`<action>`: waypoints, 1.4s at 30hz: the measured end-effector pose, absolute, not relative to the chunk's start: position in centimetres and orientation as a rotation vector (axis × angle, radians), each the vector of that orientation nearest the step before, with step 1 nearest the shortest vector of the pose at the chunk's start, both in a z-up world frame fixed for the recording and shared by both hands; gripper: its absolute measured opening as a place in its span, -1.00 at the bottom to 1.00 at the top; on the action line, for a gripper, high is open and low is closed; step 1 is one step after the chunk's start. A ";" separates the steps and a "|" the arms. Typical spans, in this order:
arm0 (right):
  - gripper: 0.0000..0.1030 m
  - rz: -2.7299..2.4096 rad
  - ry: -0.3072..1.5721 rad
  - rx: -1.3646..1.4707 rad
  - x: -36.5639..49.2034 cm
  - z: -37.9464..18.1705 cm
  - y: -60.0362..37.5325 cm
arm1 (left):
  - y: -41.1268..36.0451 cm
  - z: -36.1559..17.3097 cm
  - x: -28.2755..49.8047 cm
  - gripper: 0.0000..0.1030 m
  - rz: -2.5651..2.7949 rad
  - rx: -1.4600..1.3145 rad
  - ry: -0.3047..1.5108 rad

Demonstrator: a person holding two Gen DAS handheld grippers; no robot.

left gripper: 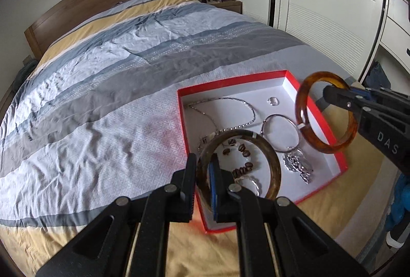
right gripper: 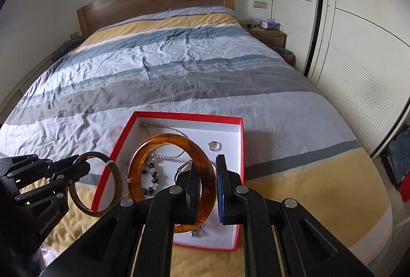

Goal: Organize jewelry

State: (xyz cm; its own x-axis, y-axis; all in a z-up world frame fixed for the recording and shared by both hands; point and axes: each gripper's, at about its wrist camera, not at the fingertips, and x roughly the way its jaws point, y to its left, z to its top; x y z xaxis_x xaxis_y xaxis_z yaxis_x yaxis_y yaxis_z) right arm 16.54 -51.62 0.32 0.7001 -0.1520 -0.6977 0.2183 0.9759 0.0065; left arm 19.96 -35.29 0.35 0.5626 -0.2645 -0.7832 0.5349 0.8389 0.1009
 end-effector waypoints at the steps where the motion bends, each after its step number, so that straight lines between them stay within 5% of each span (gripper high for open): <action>1: -0.79 -0.199 0.779 0.085 17.5 -0.3 -51.9 | -35.6 -0.2 20.4 -0.83 -0.482 0.351 0.858; 25: -0.75 -0.199 1.000 -0.008 26.1 -8.6 -53.9 | -37.1 -5.6 24.4 -0.77 -0.500 0.281 1.000; 28: -0.57 -0.211 0.998 -0.016 25.9 -8.4 -53.8 | -36.7 -5.3 24.8 -0.69 -0.529 0.230 1.023; 30: -0.26 -0.218 0.977 0.003 25.4 -7.7 -53.8 | -36.5 -5.1 24.7 -0.63 -0.540 0.209 1.022; 42: 0.08 -0.265 0.849 0.059 18.9 -0.6 -51.9 | -32.9 1.2 19.8 -0.23 -0.497 0.181 0.904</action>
